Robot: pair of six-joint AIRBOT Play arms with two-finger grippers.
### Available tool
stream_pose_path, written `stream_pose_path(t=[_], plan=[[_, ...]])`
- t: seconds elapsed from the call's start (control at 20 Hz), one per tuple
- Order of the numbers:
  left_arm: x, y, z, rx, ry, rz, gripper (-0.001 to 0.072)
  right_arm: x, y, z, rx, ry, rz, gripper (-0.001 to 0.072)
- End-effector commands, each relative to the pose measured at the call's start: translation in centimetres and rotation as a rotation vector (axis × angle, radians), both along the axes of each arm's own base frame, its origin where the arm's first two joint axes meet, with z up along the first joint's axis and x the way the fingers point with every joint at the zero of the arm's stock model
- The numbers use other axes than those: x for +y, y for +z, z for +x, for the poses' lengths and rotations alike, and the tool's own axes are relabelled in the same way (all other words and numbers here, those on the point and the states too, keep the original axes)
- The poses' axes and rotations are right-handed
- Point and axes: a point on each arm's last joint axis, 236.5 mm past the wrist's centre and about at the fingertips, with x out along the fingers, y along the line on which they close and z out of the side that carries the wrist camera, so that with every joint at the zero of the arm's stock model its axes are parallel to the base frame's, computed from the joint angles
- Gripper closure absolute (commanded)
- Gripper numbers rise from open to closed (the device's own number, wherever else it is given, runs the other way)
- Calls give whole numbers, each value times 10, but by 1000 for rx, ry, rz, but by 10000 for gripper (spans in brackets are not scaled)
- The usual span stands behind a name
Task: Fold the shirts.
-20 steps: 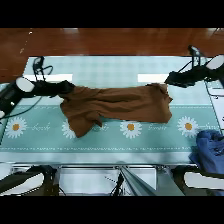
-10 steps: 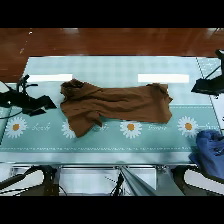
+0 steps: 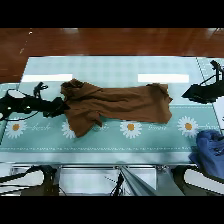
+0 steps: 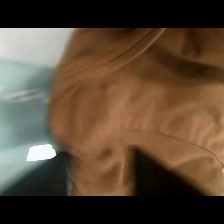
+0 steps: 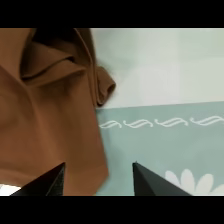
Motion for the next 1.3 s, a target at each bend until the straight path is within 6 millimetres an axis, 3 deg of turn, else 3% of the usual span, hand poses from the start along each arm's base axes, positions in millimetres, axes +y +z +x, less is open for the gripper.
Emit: stream_pose_path(t=[0.0,0.05,0.2,0.3,0.5,0.8,1.0,1.05,1.1,1.15,1.25], plan=[[-9,-19,5,14,12,-1,644,6,1,-1,0,-2,32,207],[-7,-19,4,17,17,-3,676,2,-2,-6,21,8,11,206],[-5,-11,-1,18,0,-21,676,-21,-23,-42,159,26,-75,205],[-8,-2,-4,-8,-48,-25,676,-11,-36,-65,221,-46,67,205],[-7,14,0,-65,-68,-12,676,23,-65,-86,233,-128,289,178],[-10,19,-3,-63,-82,-24,676,67,-95,-71,178,-145,293,158],[-10,20,0,-88,-96,-19,676,86,-102,-43,124,-209,231,181],[-10,21,1,-91,-98,-18,676,90,-100,-41,114,-200,232,366],[-9,25,4,-104,-100,-16,676,92,-98,-40,116,-191,236,641],[-9,32,10,-131,-108,-10,677,93,-91,-40,120,-170,247,690],[-5,68,29,-262,-150,26,678,96,-62,-37,84,-52,265,690]])
